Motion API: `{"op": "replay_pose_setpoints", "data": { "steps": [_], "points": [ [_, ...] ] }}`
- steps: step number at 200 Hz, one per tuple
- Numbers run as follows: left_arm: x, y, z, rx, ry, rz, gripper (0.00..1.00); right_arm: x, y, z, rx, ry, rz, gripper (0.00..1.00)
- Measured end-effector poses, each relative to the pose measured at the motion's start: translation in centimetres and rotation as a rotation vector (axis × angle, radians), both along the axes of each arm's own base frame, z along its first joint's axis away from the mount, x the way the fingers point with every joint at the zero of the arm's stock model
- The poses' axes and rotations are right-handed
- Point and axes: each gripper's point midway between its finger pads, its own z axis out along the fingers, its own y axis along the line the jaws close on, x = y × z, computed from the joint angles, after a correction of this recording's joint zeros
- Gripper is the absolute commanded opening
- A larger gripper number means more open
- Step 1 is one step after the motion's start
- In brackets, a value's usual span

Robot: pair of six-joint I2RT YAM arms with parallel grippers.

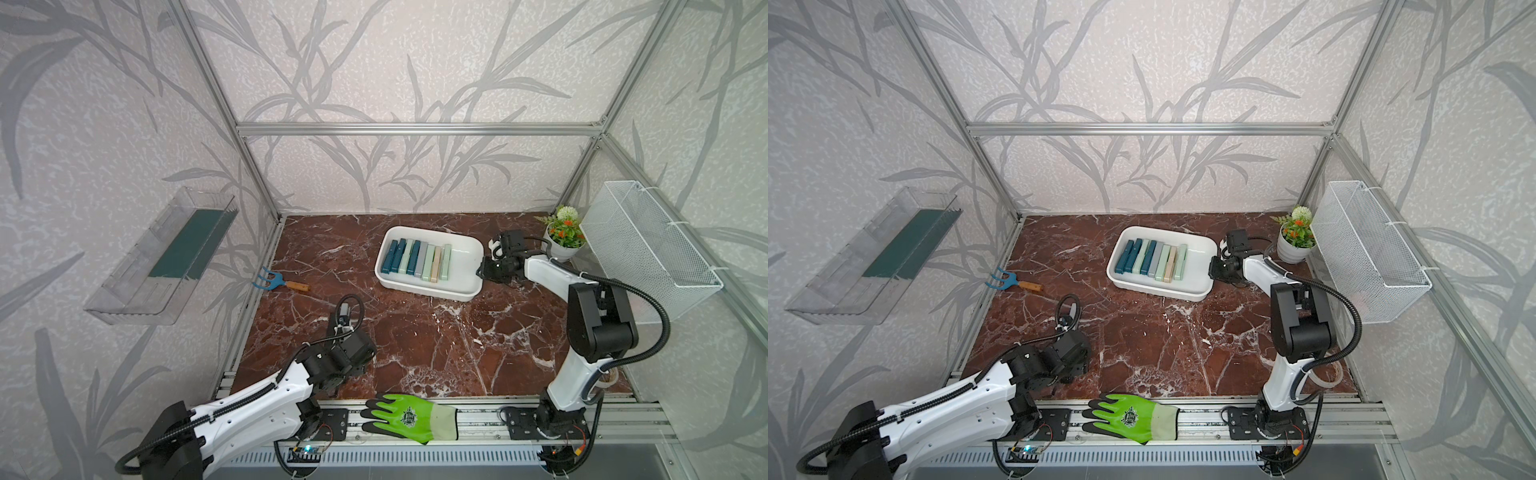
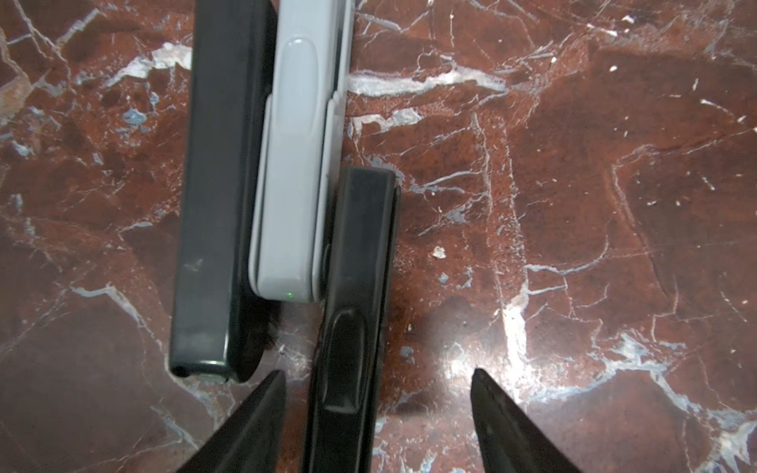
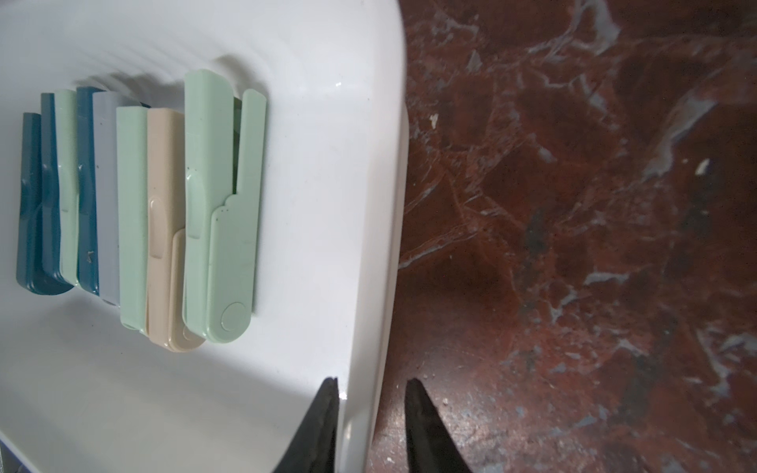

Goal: Put the pruning pliers into the storage box
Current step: Pick up the pruning pliers from the center of the board.

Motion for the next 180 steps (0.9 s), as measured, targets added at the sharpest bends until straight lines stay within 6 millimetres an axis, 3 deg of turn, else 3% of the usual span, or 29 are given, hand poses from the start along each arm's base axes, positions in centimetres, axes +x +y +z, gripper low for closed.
{"op": "replay_pose_setpoints", "data": {
  "steps": [69,142,180],
  "points": [
    [-0.3,0.6,-1.3,0.041,0.039,0.07,0.62,0.0,0.0,0.0,0.0,0.0,0.0,0.28],
    [-0.4,0.7,-2.1,0.058,0.055,0.089,0.32,0.0,0.0,0.0,0.0,0.0,0.0,0.27],
    [-0.1,0.3,-2.1,0.06,0.046,0.075,0.23,0.0,0.0,0.0,0.0,0.0,0.0,0.27]
  ]
}}
